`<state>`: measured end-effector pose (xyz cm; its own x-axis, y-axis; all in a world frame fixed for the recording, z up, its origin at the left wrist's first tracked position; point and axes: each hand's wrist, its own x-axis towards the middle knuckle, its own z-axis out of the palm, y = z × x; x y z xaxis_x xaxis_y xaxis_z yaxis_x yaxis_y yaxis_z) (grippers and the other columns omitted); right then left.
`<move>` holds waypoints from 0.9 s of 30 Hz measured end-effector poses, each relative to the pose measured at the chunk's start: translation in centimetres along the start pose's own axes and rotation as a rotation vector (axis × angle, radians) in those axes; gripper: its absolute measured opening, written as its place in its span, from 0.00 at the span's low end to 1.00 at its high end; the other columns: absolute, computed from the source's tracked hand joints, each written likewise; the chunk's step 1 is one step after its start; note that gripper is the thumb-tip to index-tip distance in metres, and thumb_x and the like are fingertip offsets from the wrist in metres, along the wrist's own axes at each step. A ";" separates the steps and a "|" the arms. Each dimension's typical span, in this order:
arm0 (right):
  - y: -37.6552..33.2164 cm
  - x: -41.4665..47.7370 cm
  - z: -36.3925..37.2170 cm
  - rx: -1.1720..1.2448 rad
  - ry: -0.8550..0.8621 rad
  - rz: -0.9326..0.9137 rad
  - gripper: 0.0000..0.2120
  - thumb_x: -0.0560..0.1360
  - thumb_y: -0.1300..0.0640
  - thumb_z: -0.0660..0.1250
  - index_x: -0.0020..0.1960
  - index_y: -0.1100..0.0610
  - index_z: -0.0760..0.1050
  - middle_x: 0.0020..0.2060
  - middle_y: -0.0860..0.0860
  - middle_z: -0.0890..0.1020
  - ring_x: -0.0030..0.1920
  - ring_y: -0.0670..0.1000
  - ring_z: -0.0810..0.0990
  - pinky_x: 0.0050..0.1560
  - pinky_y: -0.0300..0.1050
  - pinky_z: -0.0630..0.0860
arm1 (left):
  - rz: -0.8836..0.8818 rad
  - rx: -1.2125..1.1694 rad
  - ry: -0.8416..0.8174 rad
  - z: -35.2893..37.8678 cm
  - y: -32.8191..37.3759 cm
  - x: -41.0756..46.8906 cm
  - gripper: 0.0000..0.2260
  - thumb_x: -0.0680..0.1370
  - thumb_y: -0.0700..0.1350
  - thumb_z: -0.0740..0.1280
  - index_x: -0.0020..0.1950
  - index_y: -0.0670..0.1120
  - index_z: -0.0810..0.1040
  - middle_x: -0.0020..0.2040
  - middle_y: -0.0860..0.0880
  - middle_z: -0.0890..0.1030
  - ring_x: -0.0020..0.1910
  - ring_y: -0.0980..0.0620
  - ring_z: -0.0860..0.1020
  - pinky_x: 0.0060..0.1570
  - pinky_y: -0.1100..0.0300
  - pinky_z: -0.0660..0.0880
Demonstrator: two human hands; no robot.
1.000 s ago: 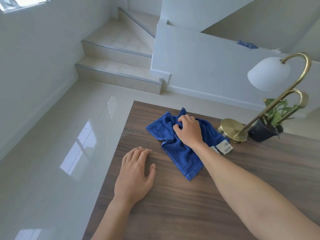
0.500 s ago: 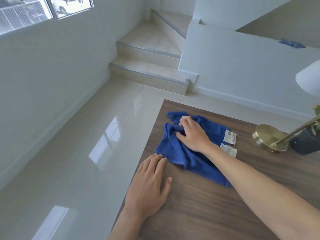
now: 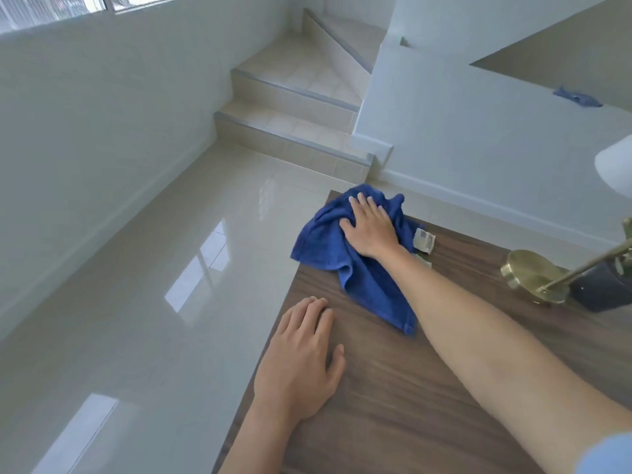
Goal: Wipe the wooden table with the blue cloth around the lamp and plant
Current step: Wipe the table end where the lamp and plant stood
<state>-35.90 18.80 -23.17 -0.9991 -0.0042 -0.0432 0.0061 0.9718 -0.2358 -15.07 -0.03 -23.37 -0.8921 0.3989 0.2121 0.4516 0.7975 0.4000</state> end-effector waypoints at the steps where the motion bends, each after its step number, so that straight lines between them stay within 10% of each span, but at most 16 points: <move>1: -0.9 1.6 0.0 -0.026 -0.011 0.067 0.31 0.80 0.43 0.49 0.79 0.56 0.51 0.79 0.53 0.53 0.78 0.55 0.50 0.77 0.54 0.46 | -0.001 0.009 -0.002 0.0 0.1 0.0 0.19 0.77 0.54 0.60 0.64 0.45 0.74 0.67 0.49 0.73 0.70 0.48 0.67 0.71 0.56 0.61; 7: -3.1 -3.0 0.5 0.062 -0.076 -0.280 0.25 0.80 0.55 0.55 0.76 0.57 0.60 0.76 0.52 0.63 0.76 0.52 0.58 0.75 0.48 0.54 | 0.010 0.020 0.012 -0.4 0.3 -0.2 0.12 0.76 0.53 0.61 0.51 0.47 0.74 0.57 0.50 0.74 0.62 0.47 0.72 0.65 0.55 0.67; 11: 1.7 -4.7 -1.5 0.024 -0.095 -0.321 0.16 0.76 0.55 0.61 0.62 0.58 0.71 0.56 0.54 0.77 0.59 0.57 0.75 0.55 0.46 0.68 | -0.010 0.006 0.058 -0.8 0.5 -0.2 0.11 0.73 0.54 0.64 0.43 0.47 0.70 0.46 0.51 0.72 0.46 0.48 0.71 0.48 0.52 0.71; 17: -2.9 2.5 0.9 -0.073 -0.008 -0.009 0.27 0.81 0.45 0.47 0.79 0.50 0.52 0.79 0.47 0.52 0.78 0.54 0.49 0.77 0.56 0.45 | 0.001 0.052 0.038 -0.5 0.5 0.0 0.11 0.73 0.56 0.63 0.43 0.48 0.71 0.45 0.52 0.70 0.45 0.48 0.70 0.46 0.53 0.70; 23: -0.5 -6.3 0.5 0.050 -0.083 -0.485 0.25 0.80 0.48 0.52 0.76 0.51 0.61 0.76 0.48 0.64 0.76 0.50 0.58 0.77 0.49 0.52 | -0.026 0.024 0.047 -0.5 0.4 -0.3 0.10 0.73 0.54 0.63 0.44 0.48 0.72 0.46 0.53 0.72 0.47 0.49 0.71 0.49 0.54 0.71; 27: 3.2 -0.7 -1.1 -0.062 -0.015 -0.226 0.26 0.79 0.43 0.53 0.76 0.46 0.60 0.75 0.49 0.66 0.74 0.56 0.63 0.75 0.55 0.55 | -0.039 0.032 0.063 -0.5 0.3 -0.2 0.10 0.73 0.54 0.63 0.44 0.48 0.72 0.47 0.52 0.73 0.48 0.48 0.72 0.50 0.54 0.70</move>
<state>-35.18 22.13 -22.85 -0.9739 -0.2266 -0.0107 -0.2210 0.9583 -0.1812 -14.75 -0.06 -22.83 -0.9061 0.3389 0.2531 0.4154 0.8261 0.3808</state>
